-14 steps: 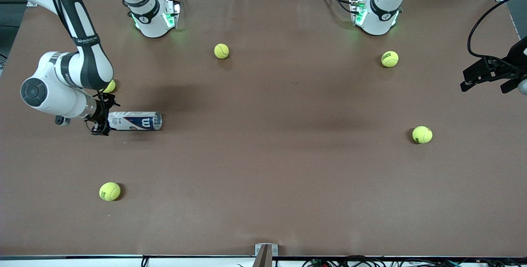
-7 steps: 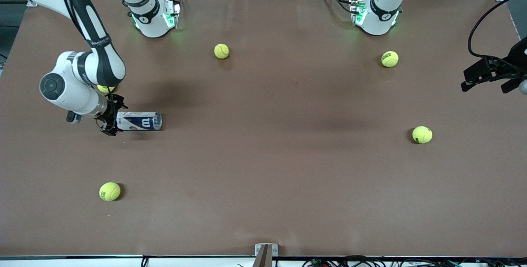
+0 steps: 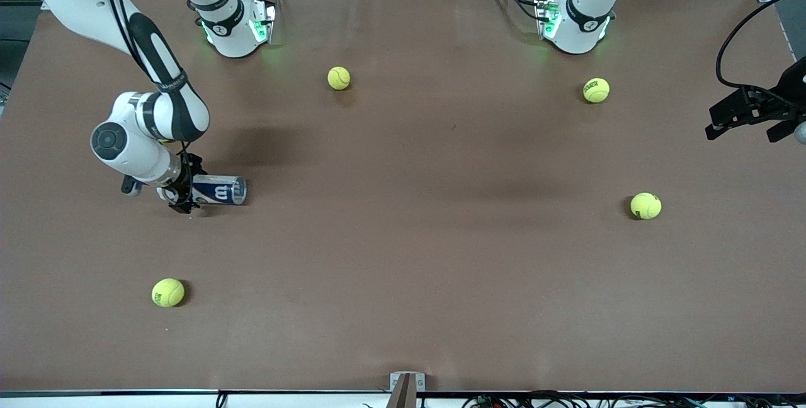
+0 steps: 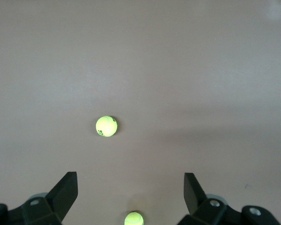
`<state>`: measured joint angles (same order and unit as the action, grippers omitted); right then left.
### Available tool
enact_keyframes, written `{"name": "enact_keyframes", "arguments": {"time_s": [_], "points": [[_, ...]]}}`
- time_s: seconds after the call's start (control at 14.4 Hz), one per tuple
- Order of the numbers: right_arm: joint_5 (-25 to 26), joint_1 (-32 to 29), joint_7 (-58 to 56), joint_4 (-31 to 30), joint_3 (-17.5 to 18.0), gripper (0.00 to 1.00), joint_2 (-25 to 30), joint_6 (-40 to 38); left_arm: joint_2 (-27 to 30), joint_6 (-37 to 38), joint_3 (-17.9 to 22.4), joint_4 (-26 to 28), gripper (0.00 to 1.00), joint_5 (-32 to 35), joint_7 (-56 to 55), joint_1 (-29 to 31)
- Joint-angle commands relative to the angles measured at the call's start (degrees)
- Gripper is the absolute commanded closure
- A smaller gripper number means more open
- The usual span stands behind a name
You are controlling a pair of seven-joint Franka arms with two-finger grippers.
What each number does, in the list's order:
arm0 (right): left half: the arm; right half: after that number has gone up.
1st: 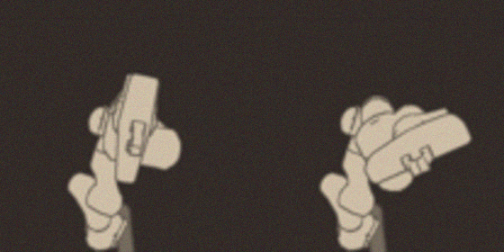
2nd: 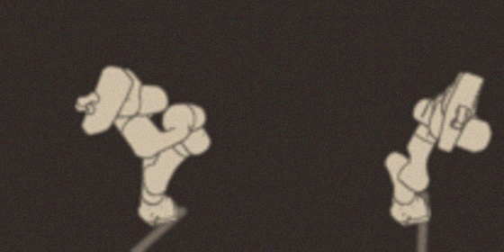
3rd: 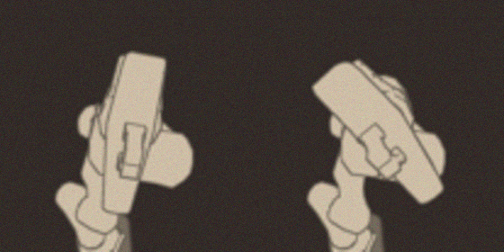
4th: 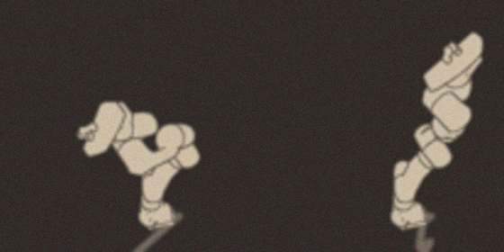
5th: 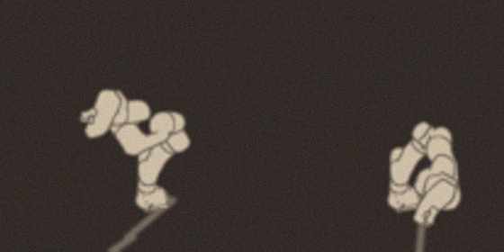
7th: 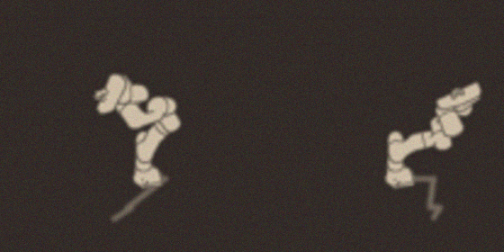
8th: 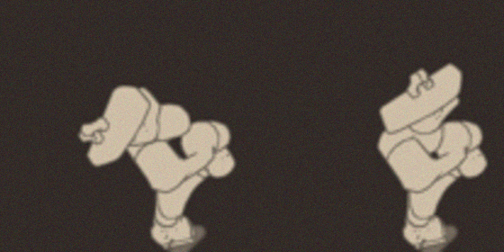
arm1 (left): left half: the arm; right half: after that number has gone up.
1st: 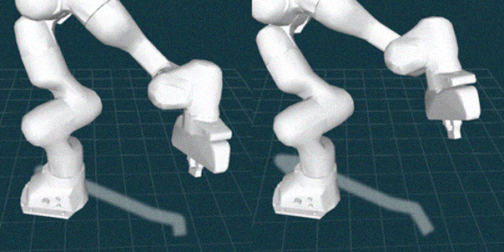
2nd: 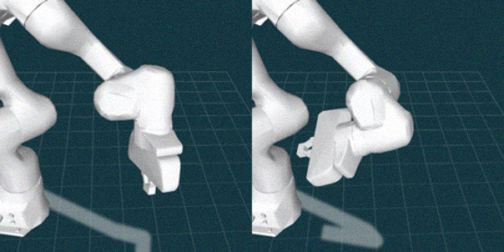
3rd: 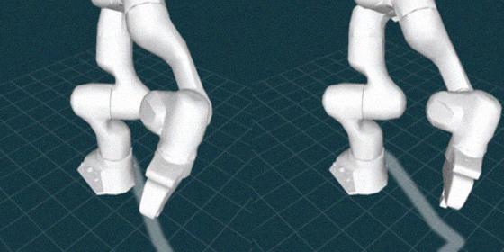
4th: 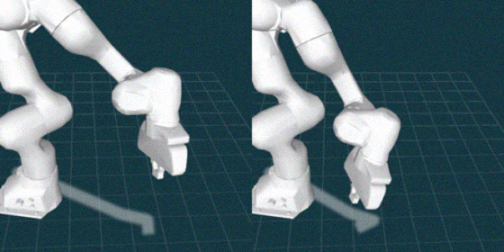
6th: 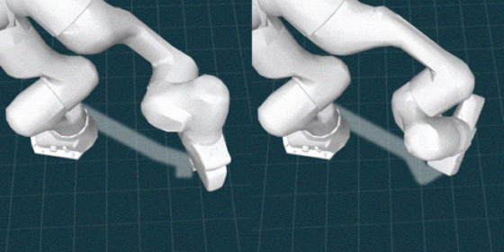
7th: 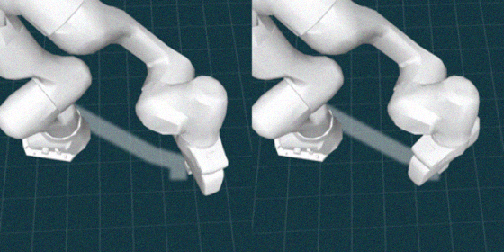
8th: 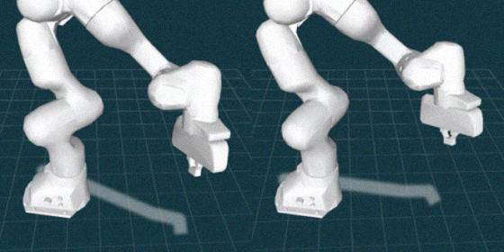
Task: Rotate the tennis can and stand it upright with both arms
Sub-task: 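Reach the right gripper down to the lying can's closed end, then grasp the can end with the right gripper and drag it toward the table middle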
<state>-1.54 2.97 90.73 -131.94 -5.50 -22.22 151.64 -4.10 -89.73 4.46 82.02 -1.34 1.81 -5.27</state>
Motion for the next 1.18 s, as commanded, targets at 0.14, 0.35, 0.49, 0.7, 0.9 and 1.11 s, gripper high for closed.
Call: {"name": "enact_keyframes", "arguments": {"time_s": [0.14,0.35,0.49,0.7,0.9,1.11], "points": [[-0.7,2.1,0.0,-0.7,0.0,0.26,0.0,-0.4,1.3,0.3,-0.1,0.8,0.0,1.0,0.3,0.0],[-0.7,3.7,0.4,-0.3,0.0,0.29,0.9,-3.3,1.3,0.3,-0.1,0.8,0.0,1.0,0.1,0.0],[-0.7,5.3,0.6,0.4,0.2,0.29,3.0,-6.7,1.3,0.3,-0.1,0.8,0.0,1.1,0.1,0.0],[-2.1,10.2,6.5,4.7,0.6,0.29,4.3,-14.0,1.3,0.4,-0.1,0.8,0.0,1.0,0.1,0.0],[-2.1,18.6,16.7,11.9,0.5,0.29,3.9,-19.5,1.2,0.4,-0.1,0.8,0.0,1.0,-0.3,0.0],[-5.5,25.5,19.7,20.2,0.5,0.29,2.5,-24.1,1.2,0.4,-0.1,0.8,0.0,1.1,-0.4,-0.1]]}}
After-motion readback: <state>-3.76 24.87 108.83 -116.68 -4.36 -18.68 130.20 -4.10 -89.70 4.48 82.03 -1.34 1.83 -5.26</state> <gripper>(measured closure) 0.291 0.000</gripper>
